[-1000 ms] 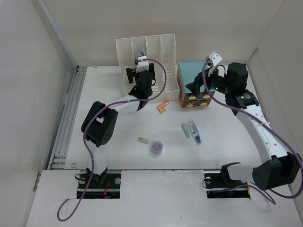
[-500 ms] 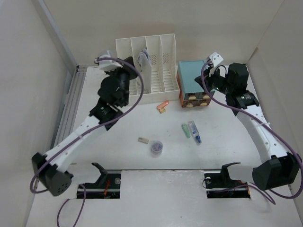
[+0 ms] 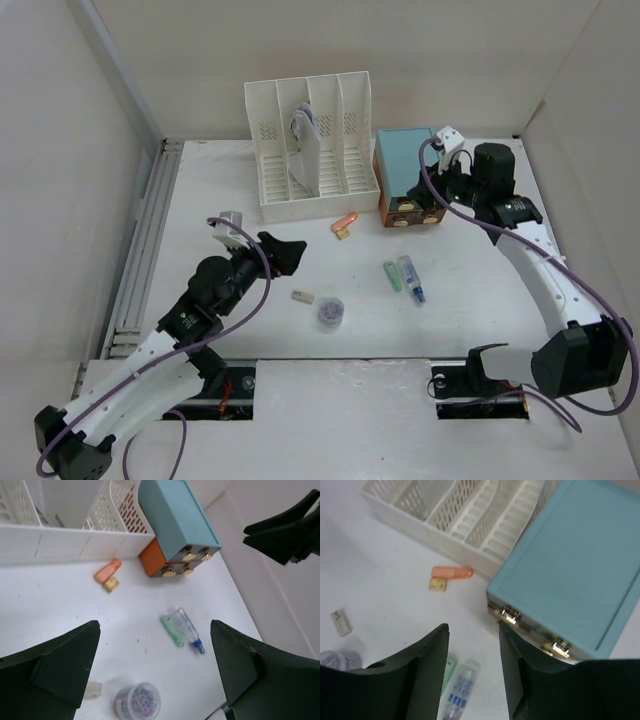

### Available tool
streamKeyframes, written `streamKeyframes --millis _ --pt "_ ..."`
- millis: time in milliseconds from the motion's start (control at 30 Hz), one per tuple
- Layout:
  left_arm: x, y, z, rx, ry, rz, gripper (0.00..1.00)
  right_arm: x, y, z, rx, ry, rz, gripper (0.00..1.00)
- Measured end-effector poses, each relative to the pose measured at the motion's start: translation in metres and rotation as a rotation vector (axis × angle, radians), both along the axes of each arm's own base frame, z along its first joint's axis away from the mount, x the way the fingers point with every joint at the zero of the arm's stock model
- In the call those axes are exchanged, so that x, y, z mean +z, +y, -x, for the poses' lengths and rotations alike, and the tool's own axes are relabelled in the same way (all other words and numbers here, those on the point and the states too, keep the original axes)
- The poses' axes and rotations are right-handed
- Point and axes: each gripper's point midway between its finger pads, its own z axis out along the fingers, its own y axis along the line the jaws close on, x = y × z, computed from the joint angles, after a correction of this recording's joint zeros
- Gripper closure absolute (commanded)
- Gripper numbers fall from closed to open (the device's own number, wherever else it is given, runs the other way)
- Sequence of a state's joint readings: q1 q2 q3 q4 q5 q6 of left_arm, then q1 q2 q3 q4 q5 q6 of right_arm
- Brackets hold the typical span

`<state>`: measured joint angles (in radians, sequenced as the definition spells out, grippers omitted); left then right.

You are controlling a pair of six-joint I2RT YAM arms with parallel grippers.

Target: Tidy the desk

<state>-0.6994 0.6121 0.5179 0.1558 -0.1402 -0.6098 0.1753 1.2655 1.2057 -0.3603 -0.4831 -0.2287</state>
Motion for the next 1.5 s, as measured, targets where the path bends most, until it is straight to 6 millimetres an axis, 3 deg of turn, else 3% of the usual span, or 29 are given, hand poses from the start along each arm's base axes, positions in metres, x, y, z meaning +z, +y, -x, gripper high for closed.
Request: streamKeyframes --millis 67,233,367,700,1233,1500 --pt "-0.019 0.000 0.008 -0.027 0.029 -0.003 0.10 -0.027 -0.002 0.004 -0.022 0.076 -0.003 0.55" --pt "-0.049 -0.003 0.017 -0.062 0.092 -0.017 0.10 -0.098 -0.012 0.006 -0.127 0.277 0.023 0.43" --pt "-0.062 -0.005 0.020 -0.079 0.122 -0.023 0.10 -0.126 -0.017 -0.005 -0.198 0.352 0.034 0.37" --pt "-0.063 -0.007 0.021 -0.088 0.114 -0.010 0.10 -0.178 -0.017 -0.026 -0.293 0.471 0.043 0.33" --pt "-0.072 -0.009 0.019 -0.090 0.127 -0.012 0.10 -0.164 -0.001 -0.040 -0.347 0.481 -0.075 0.31" --pt "-0.070 -0.010 0.019 -0.089 0.126 -0.001 0.10 -0.145 0.001 -0.050 -0.405 0.415 -0.136 0.45"
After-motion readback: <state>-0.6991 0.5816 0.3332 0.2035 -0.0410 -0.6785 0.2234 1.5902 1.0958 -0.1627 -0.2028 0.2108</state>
